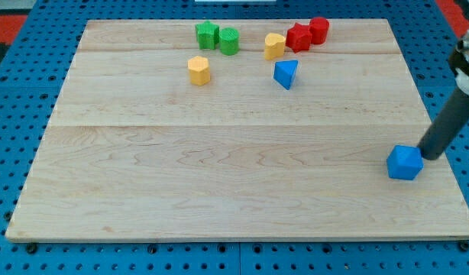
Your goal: Slide the blue cube diagonal to the bottom right of the hexagon
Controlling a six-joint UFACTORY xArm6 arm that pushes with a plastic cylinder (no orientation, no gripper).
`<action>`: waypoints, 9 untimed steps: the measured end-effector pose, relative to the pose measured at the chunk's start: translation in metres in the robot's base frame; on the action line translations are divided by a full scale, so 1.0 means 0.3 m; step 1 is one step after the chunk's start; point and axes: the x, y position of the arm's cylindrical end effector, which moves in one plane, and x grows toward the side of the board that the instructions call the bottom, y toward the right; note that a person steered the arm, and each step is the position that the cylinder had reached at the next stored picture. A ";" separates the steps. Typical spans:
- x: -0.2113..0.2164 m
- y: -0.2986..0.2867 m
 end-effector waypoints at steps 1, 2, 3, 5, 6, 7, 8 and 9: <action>0.133 -0.107; 0.055 -0.065; 0.010 0.075; 0.028 -0.263; -0.147 -0.264; -0.306 -0.450; -0.097 -0.465; -0.045 -0.413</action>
